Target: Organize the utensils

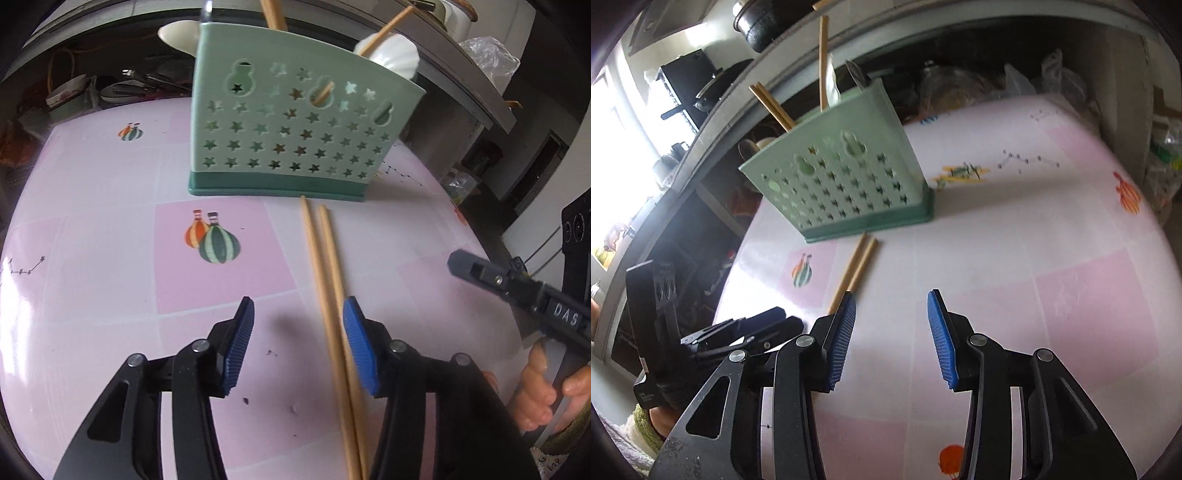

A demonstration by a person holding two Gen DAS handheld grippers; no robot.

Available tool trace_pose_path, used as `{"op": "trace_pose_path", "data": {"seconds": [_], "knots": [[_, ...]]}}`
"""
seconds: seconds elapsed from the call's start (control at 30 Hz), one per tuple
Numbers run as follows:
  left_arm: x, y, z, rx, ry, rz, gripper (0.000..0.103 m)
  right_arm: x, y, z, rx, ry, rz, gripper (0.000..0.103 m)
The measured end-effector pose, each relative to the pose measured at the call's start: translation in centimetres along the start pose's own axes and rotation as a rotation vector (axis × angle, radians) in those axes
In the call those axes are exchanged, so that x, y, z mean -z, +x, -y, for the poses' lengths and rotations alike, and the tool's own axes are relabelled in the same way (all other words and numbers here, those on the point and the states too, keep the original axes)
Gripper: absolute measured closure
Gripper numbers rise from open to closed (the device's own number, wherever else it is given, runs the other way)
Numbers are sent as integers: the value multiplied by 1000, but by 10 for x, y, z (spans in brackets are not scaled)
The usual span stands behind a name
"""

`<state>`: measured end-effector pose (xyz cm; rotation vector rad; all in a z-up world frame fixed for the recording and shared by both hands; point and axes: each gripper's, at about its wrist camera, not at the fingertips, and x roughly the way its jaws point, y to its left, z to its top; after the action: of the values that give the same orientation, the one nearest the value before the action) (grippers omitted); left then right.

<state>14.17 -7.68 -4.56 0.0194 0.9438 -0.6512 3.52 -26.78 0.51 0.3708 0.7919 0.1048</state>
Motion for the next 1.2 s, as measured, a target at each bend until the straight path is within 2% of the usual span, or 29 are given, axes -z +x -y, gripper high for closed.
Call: {"op": "trace_pose_path", "data": {"seconds": [0.13, 0.3, 0.47, 0.57, 0.63, 0.87, 1.03, 1.2], "knots": [[-1, 12, 20, -39, 84, -30, 71, 12, 1, 2, -6, 11, -23, 64], [-8, 26, 28, -82, 124, -57, 84, 10, -3, -1, -21, -3, -10, 64], [-10, 29, 31, -109, 155, -61, 87, 9, -2, 1, -27, 0, -14, 64], [-11, 30, 33, -149, 178, -65, 91, 7, 1, 0, -27, -4, -16, 64], [-11, 28, 28, -165, 163, -71, 95, 7, 4, -5, -28, -22, -20, 64], [-3, 12, -2, -206, 81, -78, 96, 10, 29, -37, -40, -119, -75, 64], [5, -2, -22, -221, 12, -76, 97, 15, 52, -62, 13, -208, -127, 64], [7, -8, -32, -218, -29, -70, 97, 24, 67, -82, 110, -336, -156, 63]]}}
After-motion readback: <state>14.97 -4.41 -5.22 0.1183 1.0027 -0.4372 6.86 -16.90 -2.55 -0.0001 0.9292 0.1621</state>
